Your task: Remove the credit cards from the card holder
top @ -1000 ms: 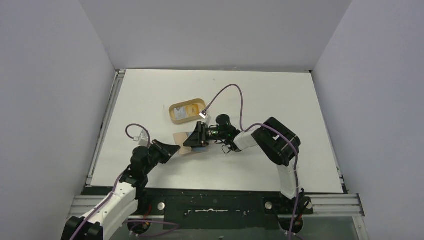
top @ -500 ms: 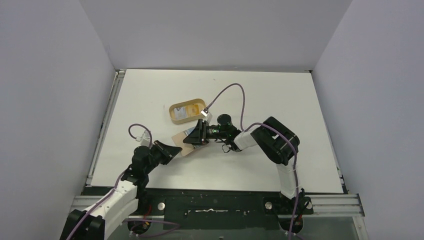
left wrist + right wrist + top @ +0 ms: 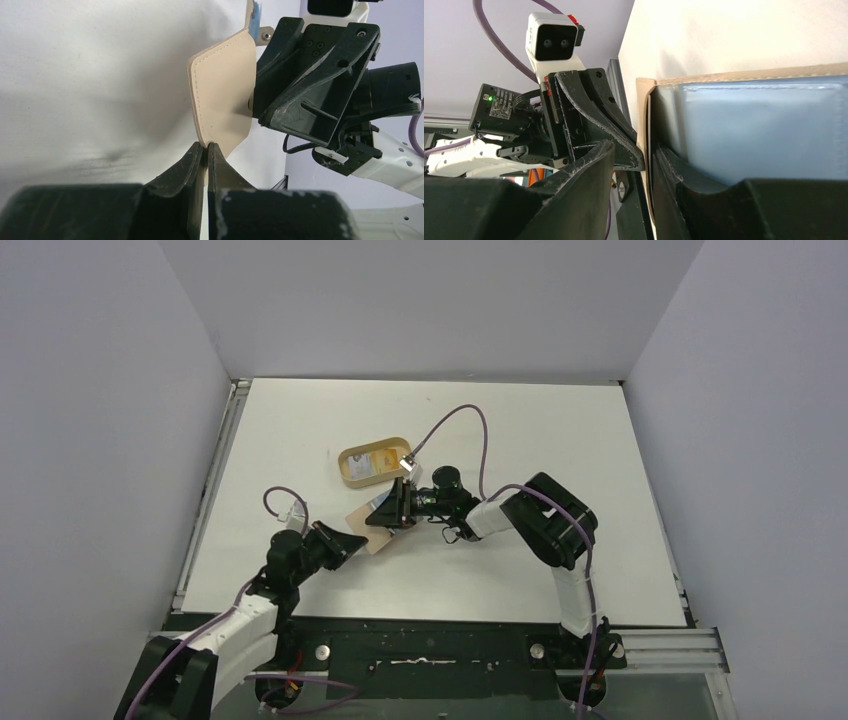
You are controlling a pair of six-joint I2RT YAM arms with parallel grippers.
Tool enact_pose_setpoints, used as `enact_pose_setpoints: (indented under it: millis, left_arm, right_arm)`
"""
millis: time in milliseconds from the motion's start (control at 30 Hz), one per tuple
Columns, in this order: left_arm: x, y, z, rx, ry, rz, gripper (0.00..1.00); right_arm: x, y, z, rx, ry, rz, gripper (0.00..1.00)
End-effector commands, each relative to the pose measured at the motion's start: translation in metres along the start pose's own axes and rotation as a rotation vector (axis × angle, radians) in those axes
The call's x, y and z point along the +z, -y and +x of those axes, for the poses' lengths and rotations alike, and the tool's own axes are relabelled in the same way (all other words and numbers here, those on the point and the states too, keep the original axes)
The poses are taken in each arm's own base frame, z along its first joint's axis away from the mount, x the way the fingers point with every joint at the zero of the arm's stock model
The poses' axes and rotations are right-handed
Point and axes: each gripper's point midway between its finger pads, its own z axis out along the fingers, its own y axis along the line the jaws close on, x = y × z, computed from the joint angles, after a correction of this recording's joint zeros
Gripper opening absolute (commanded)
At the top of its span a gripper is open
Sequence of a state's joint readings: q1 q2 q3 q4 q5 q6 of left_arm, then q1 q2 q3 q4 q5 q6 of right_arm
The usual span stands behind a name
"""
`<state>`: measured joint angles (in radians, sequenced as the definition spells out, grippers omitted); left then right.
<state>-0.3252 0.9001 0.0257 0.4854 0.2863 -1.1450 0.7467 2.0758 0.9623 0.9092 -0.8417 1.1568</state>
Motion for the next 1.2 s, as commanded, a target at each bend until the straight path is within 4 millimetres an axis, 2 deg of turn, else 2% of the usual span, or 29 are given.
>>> enact_pose_setpoints:
  millis: [0, 167, 433, 900, 967, 1167]
  left_arm:
    - [-0.004, 0.011, 0.011, 0.024, -0.061, 0.067, 0.0]
    - [-0.007, 0.007, 0.012, 0.024, -0.062, 0.057, 0.0]
    - [-0.012, 0.003, 0.011, 0.025, -0.054, 0.046, 0.0]
    - [-0.012, 0.0, 0.008, 0.019, -0.042, 0.033, 0.0]
    - [-0.014, -0.009, 0.012, 0.01, -0.052, 0.017, 0.0]
    - [-0.015, -0.01, 0.012, 0.005, -0.048, 0.014, 0.0]
  right_arm:
    - [0.006, -0.028, -0.015, -0.104, 0.042, -0.1, 0.29]
    - [-0.001, -0.021, -0.019, -0.089, 0.062, -0.083, 0.2]
    - [-0.015, -0.017, -0.026, -0.08, 0.083, -0.08, 0.16]
    - [-0.022, -0.022, -0.023, -0.057, 0.067, -0.135, 0.17]
    - [-0.021, -0.023, -0.021, -0.055, 0.058, -0.142, 0.2]
    - [-0.022, -0.017, -0.011, -0.045, 0.027, -0.141, 0.24]
